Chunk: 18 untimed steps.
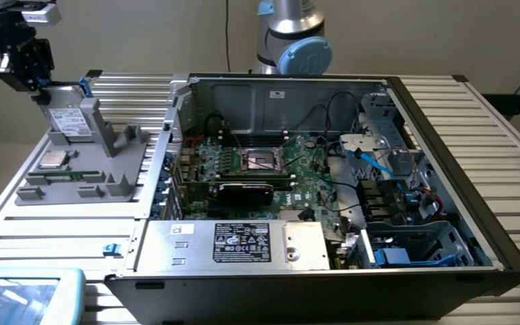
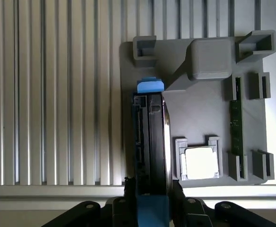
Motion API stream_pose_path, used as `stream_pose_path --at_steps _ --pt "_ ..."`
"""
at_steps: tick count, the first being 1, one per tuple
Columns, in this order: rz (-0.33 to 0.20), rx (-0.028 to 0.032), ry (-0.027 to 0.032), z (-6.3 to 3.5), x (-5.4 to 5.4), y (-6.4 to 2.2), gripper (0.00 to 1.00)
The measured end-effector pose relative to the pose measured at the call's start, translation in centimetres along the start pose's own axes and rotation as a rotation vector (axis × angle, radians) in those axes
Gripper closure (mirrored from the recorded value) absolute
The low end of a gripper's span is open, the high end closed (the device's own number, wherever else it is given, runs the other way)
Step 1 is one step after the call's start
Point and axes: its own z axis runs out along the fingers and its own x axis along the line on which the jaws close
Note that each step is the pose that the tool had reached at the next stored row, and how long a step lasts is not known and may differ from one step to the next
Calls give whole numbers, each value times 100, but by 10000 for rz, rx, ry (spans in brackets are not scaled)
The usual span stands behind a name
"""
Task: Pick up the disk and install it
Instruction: 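Pick up the disk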
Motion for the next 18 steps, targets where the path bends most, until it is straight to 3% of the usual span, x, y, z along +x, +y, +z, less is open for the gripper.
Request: stream_pose_path --at_steps 12,18 --pt "1 -3 0 -3 0 2 63" --pt "0 -1 0 -77 -1 24 63"
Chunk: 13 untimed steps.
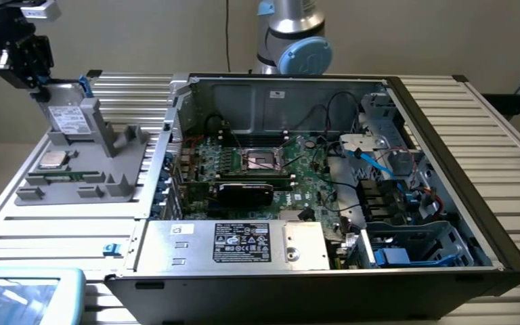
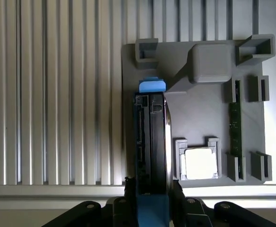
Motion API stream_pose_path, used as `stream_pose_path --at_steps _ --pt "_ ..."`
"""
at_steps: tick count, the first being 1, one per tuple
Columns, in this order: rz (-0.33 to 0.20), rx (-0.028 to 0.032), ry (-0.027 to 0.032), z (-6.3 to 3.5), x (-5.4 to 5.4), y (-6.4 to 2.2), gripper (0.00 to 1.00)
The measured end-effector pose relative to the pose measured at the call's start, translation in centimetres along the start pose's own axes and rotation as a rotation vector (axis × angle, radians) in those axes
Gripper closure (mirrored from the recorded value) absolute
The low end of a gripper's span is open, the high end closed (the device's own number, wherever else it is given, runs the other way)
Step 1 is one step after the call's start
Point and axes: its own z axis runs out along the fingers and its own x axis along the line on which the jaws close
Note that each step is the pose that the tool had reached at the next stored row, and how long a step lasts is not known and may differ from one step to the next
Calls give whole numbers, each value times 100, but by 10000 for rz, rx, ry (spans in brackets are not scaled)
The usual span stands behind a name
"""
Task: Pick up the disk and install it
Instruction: 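Pick up the disk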
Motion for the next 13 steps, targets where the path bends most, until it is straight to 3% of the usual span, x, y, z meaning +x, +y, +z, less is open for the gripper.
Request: stream_pose_path --at_steps 13 --pt "0 1 29 -193 -3 22 63"
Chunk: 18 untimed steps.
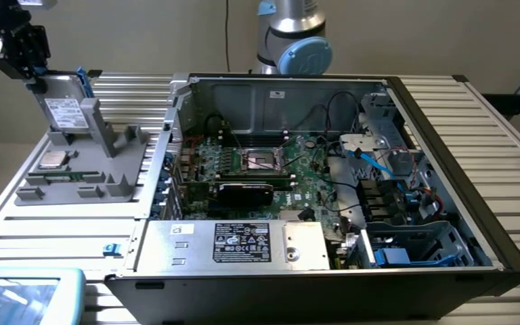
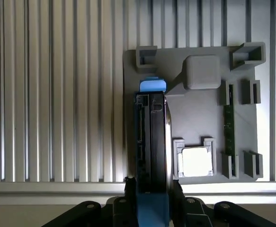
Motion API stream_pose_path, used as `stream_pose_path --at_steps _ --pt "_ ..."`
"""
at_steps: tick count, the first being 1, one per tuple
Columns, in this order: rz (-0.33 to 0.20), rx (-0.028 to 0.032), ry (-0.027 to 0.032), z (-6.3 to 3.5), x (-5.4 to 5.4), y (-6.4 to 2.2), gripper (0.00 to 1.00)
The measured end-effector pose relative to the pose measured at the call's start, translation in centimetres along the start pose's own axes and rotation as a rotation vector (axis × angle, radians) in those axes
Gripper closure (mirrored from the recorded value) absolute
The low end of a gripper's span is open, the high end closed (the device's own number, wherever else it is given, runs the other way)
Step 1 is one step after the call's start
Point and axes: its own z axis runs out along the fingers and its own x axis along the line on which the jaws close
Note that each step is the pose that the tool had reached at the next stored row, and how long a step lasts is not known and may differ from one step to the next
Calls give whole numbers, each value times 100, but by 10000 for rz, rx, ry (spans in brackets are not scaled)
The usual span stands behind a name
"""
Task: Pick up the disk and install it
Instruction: 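Pick up the disk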
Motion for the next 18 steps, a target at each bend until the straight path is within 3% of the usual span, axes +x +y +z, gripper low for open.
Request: stream_pose_path --at_steps 10,18 --pt "0 1 19 -29 -15 25 63" --pt "0 3 25 3 -22 26 61"
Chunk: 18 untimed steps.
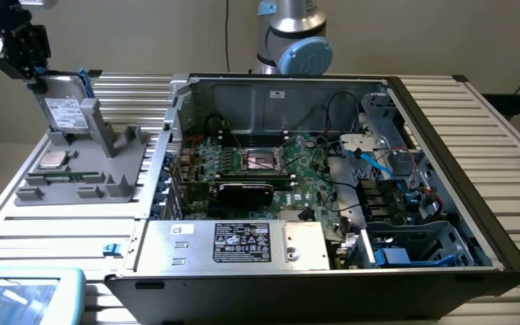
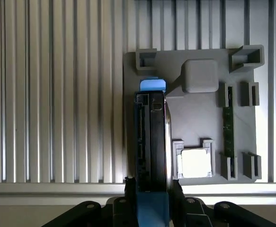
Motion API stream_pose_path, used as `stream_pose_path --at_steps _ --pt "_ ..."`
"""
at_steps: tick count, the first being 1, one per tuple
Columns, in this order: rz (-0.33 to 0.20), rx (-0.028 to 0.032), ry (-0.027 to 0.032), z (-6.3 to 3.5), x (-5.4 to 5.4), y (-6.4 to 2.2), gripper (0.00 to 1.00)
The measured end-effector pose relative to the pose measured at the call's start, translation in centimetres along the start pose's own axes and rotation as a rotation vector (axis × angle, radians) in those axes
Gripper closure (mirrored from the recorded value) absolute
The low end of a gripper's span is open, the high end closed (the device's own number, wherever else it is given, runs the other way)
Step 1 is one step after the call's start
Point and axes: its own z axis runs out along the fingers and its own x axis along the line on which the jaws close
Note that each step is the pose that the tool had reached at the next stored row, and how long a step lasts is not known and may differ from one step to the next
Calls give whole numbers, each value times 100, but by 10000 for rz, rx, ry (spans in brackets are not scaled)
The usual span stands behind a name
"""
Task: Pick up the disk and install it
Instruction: 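Pick up the disk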
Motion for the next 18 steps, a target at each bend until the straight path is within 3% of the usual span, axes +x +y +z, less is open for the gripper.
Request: stream_pose_path --at_steps 1,3,4,18 --pt "0 -2 0 6 0 0 55" --pt "0 -2 1 15 -1 0 55" --pt "0 -1 1 18 -2 1 48" --pt "0 -3 0 138 -1 1 48"
